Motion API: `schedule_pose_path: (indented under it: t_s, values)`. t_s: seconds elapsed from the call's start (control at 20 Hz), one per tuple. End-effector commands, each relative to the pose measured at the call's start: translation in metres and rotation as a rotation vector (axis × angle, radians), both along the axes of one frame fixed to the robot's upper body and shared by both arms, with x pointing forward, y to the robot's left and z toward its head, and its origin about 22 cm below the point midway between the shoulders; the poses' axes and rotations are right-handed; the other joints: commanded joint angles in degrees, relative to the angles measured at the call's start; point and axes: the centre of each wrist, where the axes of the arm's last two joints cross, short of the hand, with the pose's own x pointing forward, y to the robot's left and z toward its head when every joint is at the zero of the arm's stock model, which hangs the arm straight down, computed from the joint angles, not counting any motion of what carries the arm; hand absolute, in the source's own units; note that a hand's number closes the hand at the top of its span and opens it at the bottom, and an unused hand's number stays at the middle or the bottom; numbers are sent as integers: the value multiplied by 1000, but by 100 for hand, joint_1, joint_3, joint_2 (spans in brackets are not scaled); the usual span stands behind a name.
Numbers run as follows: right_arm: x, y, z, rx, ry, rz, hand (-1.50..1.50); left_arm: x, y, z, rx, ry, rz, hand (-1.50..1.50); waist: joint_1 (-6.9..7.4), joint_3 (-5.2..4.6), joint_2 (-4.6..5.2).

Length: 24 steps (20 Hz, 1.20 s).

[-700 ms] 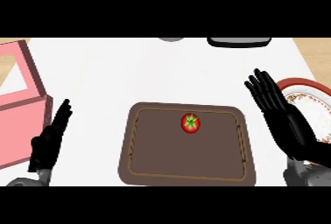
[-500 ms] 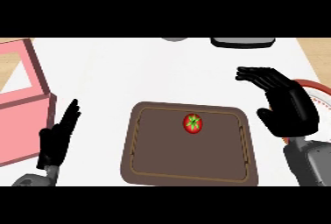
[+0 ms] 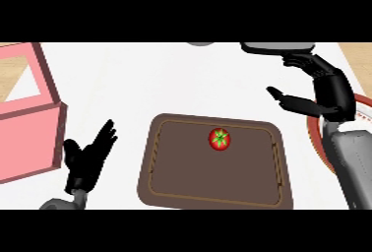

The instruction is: Pick the tomato from the tray and place it in the plate

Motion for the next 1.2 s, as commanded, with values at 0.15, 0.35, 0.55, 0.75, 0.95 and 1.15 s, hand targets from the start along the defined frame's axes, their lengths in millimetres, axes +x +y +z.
schedule_pose_path:
  t_s: [0.15, 0.35, 0.55, 0.75, 0.95, 1.15]
  values:
    - [15, -20, -26, -17, -31, 59, -150, 1, -27, 12, -23, 41, 8, 0, -125, 7, -59]
    - [22, -17, 18, -265, 57, 124, -150, 5, -15, 15, -32, 42, 11, 0, -160, -1, -84]
    - [17, -8, 12, -537, 205, 231, -150, -4, -10, 2, -29, 41, 24, 0, -154, -9, -81]
    - [12, 11, 36, -665, 247, 289, -150, -7, -1, 8, -23, 53, 13, 0, -165, -3, -86]
    - [-7, 50, 38, -741, 297, 259, -150, -6, 0, 8, -30, 51, 17, 0, -201, -2, -87]
    - [-9, 89, 34, -762, 333, 278, -150, -7, -26, 7, -26, 25, 16, 0, -153, 2, -69]
